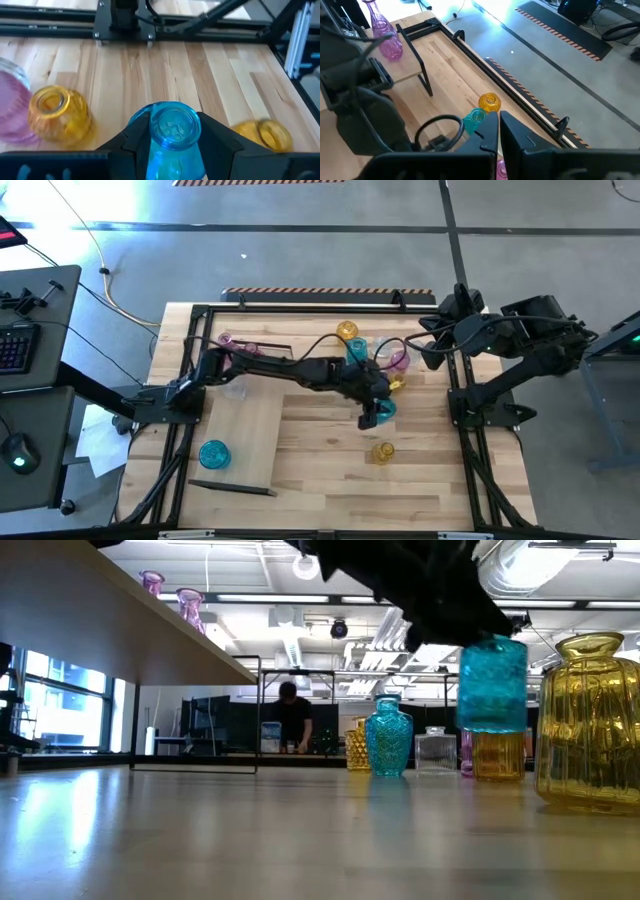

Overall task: Sort vases onto shelf
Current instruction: Put the bottom blue flower vase on the shelf

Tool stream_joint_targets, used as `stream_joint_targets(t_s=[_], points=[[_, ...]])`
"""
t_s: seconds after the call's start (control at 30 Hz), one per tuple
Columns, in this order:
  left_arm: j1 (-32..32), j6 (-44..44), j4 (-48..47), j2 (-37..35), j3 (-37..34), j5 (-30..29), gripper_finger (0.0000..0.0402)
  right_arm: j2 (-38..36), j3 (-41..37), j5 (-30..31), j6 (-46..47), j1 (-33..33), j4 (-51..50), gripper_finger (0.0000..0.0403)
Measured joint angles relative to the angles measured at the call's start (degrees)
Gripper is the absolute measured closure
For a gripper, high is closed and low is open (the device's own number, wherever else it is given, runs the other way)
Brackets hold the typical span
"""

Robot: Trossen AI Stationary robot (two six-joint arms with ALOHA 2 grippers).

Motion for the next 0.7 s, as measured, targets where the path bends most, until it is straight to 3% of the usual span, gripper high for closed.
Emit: stream_joint_targets(t_s=[0.17, 0.43, 0.7], points=[[0.0, 1.0, -6.0, -3.4, 0.0, 0.1, 0.0279, 0.0, 0.0, 0.0, -1.0, 0.0, 0.0, 0.0403], [0.0, 1.4, -7.5, -8.7, 0.0, 0.1, 0.0279, 0.0, 0.0, 1.1, -1.9, 0.0, 0.0, 0.0403], [0.0, 0.7, -13.1, -9.7, 0.1, 0.1, 0.0279, 0.0, 0.0, 1.1, -2.0, 0.0, 0.0, 0.0403]])
